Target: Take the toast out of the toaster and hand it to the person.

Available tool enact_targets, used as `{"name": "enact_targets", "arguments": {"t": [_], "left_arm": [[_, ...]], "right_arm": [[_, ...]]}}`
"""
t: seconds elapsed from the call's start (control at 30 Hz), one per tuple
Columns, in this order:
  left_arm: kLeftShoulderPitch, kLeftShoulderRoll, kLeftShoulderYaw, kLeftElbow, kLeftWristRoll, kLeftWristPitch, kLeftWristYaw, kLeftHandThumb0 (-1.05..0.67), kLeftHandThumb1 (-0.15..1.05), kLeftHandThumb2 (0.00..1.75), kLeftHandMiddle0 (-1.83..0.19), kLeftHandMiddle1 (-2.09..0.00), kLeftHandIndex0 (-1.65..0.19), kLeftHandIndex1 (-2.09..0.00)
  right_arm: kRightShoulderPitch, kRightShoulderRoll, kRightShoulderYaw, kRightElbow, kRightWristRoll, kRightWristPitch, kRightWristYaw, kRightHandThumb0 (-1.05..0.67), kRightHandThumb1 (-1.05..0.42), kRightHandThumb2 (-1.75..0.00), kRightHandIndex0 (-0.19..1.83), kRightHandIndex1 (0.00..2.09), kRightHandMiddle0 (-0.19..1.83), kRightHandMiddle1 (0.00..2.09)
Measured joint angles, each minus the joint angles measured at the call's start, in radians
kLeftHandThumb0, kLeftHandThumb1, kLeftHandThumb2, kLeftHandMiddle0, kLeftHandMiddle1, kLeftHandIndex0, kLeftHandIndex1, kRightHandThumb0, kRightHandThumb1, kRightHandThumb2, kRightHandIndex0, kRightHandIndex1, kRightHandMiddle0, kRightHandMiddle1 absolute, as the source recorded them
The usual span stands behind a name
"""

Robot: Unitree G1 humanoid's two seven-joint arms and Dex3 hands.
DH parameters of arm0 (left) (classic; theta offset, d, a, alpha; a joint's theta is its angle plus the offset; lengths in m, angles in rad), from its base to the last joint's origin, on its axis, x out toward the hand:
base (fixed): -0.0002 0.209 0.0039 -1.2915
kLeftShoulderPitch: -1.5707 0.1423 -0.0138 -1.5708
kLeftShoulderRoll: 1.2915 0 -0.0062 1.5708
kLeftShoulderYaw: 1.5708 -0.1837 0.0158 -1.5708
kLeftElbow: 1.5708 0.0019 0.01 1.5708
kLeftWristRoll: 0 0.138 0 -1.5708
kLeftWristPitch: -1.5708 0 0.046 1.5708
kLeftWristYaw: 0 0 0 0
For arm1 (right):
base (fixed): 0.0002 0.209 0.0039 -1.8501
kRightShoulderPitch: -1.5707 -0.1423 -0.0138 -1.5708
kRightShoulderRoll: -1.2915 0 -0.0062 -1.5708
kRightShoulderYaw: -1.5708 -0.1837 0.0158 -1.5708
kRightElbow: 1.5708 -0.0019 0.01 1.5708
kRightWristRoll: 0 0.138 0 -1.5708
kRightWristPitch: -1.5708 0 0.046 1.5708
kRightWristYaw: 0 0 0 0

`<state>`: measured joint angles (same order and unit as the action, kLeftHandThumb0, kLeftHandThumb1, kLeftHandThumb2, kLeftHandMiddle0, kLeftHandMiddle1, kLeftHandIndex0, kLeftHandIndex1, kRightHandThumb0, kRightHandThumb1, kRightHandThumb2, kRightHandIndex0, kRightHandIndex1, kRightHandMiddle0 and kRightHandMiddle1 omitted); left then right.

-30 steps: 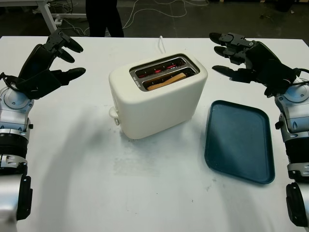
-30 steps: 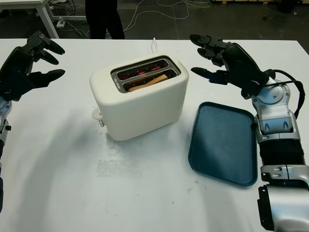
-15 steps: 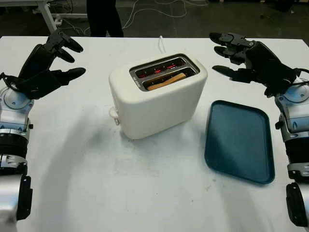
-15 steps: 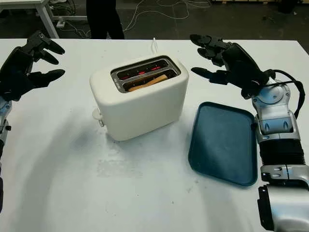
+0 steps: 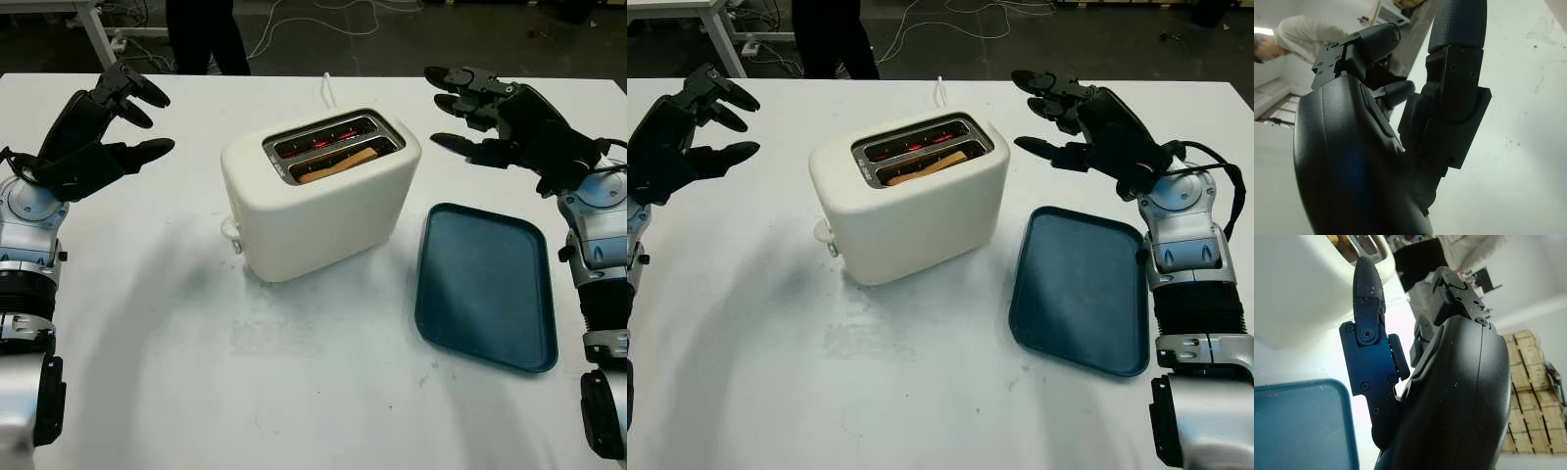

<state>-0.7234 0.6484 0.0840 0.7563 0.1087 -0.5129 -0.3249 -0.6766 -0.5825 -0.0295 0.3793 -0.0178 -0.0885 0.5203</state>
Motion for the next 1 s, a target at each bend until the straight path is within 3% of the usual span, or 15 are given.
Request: {"name": "enact_targets", "arguments": {"t": [1.0], "left_arm": [[0.000, 0.000, 0.003, 0.004, -0.012, -0.006, -0.002, -1.05, 0.92, 0.34, 0.00, -1.60, 0.00, -1.49]], "right_arm": [[-0.014, 0.004, 0.001, 0.020, 0.000, -0.019, 0.003, -0.57, -0.92, -0.28, 0.26, 0.00, 0.26, 0.00]]}}
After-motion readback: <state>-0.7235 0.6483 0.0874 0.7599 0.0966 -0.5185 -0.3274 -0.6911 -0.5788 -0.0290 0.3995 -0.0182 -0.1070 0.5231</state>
